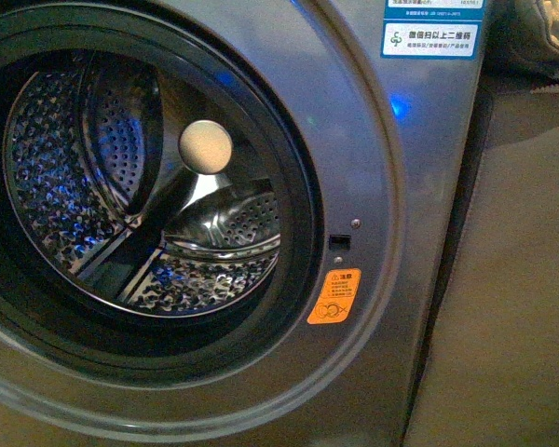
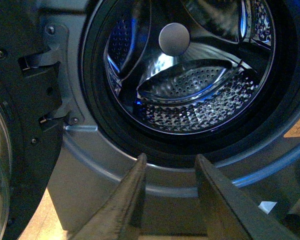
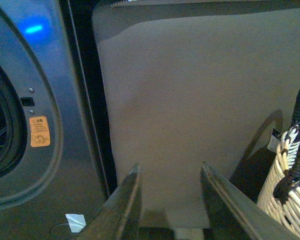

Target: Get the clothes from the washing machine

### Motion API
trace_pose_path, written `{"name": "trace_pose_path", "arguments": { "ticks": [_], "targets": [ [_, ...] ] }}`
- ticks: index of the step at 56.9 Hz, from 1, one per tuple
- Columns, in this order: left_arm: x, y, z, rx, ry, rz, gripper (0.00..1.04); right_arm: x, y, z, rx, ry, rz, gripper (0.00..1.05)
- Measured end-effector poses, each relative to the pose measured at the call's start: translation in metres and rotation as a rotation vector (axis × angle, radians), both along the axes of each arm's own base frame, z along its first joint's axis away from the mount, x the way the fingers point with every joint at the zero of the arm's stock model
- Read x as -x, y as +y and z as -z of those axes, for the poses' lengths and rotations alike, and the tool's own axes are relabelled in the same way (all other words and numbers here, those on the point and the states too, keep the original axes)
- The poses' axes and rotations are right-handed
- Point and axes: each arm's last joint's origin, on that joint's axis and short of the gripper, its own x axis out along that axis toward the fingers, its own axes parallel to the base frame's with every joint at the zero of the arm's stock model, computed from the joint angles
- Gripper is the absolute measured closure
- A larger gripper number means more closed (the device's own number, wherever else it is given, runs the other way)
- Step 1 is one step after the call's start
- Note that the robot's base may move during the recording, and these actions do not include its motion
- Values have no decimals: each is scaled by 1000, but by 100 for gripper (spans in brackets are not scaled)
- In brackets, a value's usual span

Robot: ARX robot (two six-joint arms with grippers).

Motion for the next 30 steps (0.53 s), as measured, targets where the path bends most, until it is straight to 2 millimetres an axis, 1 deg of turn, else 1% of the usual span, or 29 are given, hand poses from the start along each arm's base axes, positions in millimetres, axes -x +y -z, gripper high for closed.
{"name": "trace_pose_path", "arguments": {
  "ticks": [2, 6, 8, 9, 12, 13, 15, 16, 18, 19, 22, 30],
  "targets": [
    [0, 0, 0, 0, 0, 0, 55, 0, 0, 0, 0, 0, 0, 55],
    [0, 0, 0, 0, 0, 0, 44, 0, 0, 0, 0, 0, 0, 44],
    [0, 0, 0, 0, 0, 0, 37, 0, 0, 0, 0, 0, 0, 37],
    [0, 0, 0, 0, 0, 0, 35, 0, 0, 0, 0, 0, 0, 35],
    [0, 0, 0, 0, 0, 0, 25, 0, 0, 0, 0, 0, 0, 25],
    [0, 0, 0, 0, 0, 0, 23, 0, 0, 0, 0, 0, 0, 23],
    [0, 0, 0, 0, 0, 0, 16, 0, 0, 0, 0, 0, 0, 18],
    [0, 0, 0, 0, 0, 0, 14, 0, 0, 0, 0, 0, 0, 14],
    [0, 0, 0, 0, 0, 0, 6, 0, 0, 0, 0, 0, 0, 6],
    [0, 0, 0, -2, 0, 0, 5, 0, 0, 0, -1, 0, 0, 6],
    [0, 0, 0, -2, 0, 0, 7, 0, 0, 0, 0, 0, 0, 8],
    [0, 0, 0, -2, 0, 0, 7, 0, 0, 0, 0, 0, 0, 7]
  ]
}}
